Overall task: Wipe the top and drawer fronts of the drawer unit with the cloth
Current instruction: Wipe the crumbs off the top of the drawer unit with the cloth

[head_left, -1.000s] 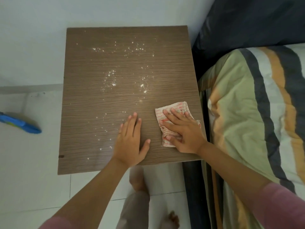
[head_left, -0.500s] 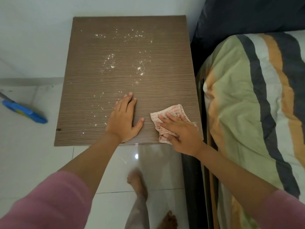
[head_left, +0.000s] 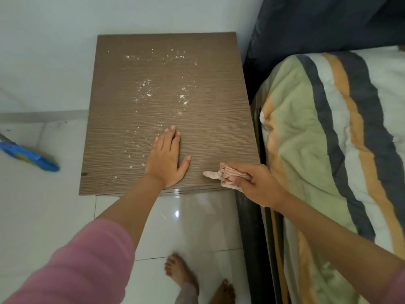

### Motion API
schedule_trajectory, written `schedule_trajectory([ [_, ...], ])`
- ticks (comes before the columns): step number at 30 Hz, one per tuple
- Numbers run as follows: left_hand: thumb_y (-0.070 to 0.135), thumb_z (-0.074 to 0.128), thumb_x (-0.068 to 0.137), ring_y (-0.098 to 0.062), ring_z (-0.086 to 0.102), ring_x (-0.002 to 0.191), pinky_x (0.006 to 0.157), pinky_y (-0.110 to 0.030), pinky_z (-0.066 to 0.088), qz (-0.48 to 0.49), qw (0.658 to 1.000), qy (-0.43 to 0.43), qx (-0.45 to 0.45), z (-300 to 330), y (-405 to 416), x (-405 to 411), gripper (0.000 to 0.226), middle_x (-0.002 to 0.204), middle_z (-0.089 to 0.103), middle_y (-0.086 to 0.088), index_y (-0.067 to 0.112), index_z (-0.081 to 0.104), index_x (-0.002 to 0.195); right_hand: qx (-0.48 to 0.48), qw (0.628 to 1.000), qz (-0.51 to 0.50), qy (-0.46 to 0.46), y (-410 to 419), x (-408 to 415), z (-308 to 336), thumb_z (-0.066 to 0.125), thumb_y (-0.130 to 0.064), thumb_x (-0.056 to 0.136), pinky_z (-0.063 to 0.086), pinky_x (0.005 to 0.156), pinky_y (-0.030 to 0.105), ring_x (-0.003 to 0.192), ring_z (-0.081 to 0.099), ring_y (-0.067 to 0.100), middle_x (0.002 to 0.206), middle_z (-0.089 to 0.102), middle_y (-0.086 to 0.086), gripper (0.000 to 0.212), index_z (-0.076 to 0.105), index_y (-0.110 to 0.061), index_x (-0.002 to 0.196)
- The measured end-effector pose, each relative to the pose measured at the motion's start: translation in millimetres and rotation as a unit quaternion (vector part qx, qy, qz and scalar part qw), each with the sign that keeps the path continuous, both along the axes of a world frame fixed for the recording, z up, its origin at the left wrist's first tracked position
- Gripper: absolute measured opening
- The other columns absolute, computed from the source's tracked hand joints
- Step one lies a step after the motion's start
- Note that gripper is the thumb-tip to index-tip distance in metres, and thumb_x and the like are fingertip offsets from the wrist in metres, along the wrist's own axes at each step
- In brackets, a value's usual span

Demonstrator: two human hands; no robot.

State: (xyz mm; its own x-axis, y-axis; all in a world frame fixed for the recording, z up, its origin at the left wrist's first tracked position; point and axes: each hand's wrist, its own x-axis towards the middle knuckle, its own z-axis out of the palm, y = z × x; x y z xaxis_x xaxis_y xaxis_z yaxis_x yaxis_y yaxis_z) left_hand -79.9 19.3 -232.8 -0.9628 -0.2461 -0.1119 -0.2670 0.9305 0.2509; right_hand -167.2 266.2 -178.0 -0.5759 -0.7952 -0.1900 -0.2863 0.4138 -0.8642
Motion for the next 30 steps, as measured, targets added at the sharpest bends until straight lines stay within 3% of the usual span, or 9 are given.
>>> schedule_trajectory([
  [3, 0.051, 0.030, 0.087, -0.034, 0.020, 0.139, 0.111, -0.047, 0.015, -0.003, 1.000, -0.015, 0.018, 2, 0, 0, 0.074, 0.150, 0.024, -0.019, 0.000, 0.028, 0.140, -0.029, 0.999, -0.026, 0.011, -15, -2, 13, 0.061, -0.003, 0.089, 0.045, 0.094, 0.016, 0.109, 0.059, 0.000, 0.120, 0.064, -0.007, 0.046, 0.053, -0.021, 0.130],
  [7, 0.054, 0.032, 0.085, -0.031, 0.017, 0.140, 0.110, -0.043, 0.009, 0.000, 0.998, -0.005, 0.057, 9, -8, -4, 0.079, 0.151, 0.021, -0.017, 0.001, 0.024, 0.142, -0.061, 0.995, -0.047, 0.061, -39, -19, 22, 0.061, 0.002, 0.087, 0.042, 0.097, 0.015, 0.114, 0.056, 0.001, 0.123, 0.060, -0.008, 0.054, 0.048, -0.024, 0.132],
  [11, 0.053, 0.033, 0.086, -0.029, 0.016, 0.141, 0.111, -0.043, 0.007, 0.026, 0.997, 0.016, 0.067, 19, -39, -21, 0.078, 0.153, 0.018, -0.015, 0.002, 0.021, 0.143, -0.090, 0.990, -0.072, 0.085, -70, -57, 20, 0.059, 0.006, 0.087, 0.042, 0.104, 0.028, 0.123, 0.053, 0.013, 0.129, 0.060, 0.004, 0.056, 0.051, -0.030, 0.130],
  [14, 0.054, 0.031, 0.086, -0.030, 0.015, 0.141, 0.111, -0.045, 0.009, 0.042, 0.998, 0.016, 0.050, 22, -75, -49, 0.077, 0.153, 0.018, -0.015, 0.002, 0.021, 0.143, -0.121, 0.980, -0.080, 0.133, -101, -96, 19, 0.057, 0.011, 0.086, 0.044, 0.101, 0.024, 0.124, 0.051, 0.007, 0.126, 0.060, -0.001, 0.059, 0.049, -0.028, 0.130],
  [18, 0.055, 0.031, 0.087, -0.028, 0.011, 0.141, 0.111, -0.046, 0.008, 0.065, 0.998, 0.007, 0.013, 19, -125, -94, 0.078, 0.154, 0.012, -0.013, 0.003, 0.019, 0.144, -0.129, 0.971, -0.077, 0.188, -141, -162, 9, 0.049, -0.001, 0.094, 0.052, 0.093, 0.039, 0.129, 0.046, 0.010, 0.122, 0.062, 0.006, 0.044, 0.051, -0.019, 0.134],
  [21, 0.057, 0.028, 0.087, -0.027, 0.008, 0.142, 0.111, -0.050, 0.009, 0.082, 0.997, -0.012, 0.002, 11, -155, -121, 0.079, 0.155, 0.008, -0.011, 0.005, 0.017, 0.145, -0.128, 0.965, -0.076, 0.217, -170, -212, 4, 0.044, -0.008, 0.095, 0.053, 0.091, 0.038, 0.124, 0.052, 0.015, 0.115, 0.064, 0.009, 0.043, 0.048, -0.021, 0.136],
  [25, 0.058, 0.027, 0.087, -0.021, 0.000, 0.143, 0.113, -0.049, 0.007, 0.089, 0.995, -0.042, 0.000, -1, -166, -132, 0.079, 0.156, 0.001, -0.006, 0.009, 0.010, 0.147, -0.113, 0.952, -0.107, 0.262, -205, -282, -12, 0.053, 0.003, 0.091, 0.050, 0.093, 0.024, 0.101, 0.063, 0.018, 0.107, 0.066, 0.011, 0.047, 0.049, -0.017, 0.134],
  [30, 0.059, 0.029, 0.087, -0.020, -0.001, 0.143, 0.113, -0.046, 0.006, 0.088, 0.994, -0.057, -0.003, -2, -168, -132, 0.080, 0.156, 0.003, -0.006, 0.010, 0.010, 0.147, -0.052, 0.949, -0.127, 0.286, -235, -335, -39, 0.051, -0.001, 0.092, 0.047, 0.092, 0.027, 0.107, 0.059, 0.026, 0.119, 0.063, 0.015, 0.044, 0.049, -0.012, 0.134],
])
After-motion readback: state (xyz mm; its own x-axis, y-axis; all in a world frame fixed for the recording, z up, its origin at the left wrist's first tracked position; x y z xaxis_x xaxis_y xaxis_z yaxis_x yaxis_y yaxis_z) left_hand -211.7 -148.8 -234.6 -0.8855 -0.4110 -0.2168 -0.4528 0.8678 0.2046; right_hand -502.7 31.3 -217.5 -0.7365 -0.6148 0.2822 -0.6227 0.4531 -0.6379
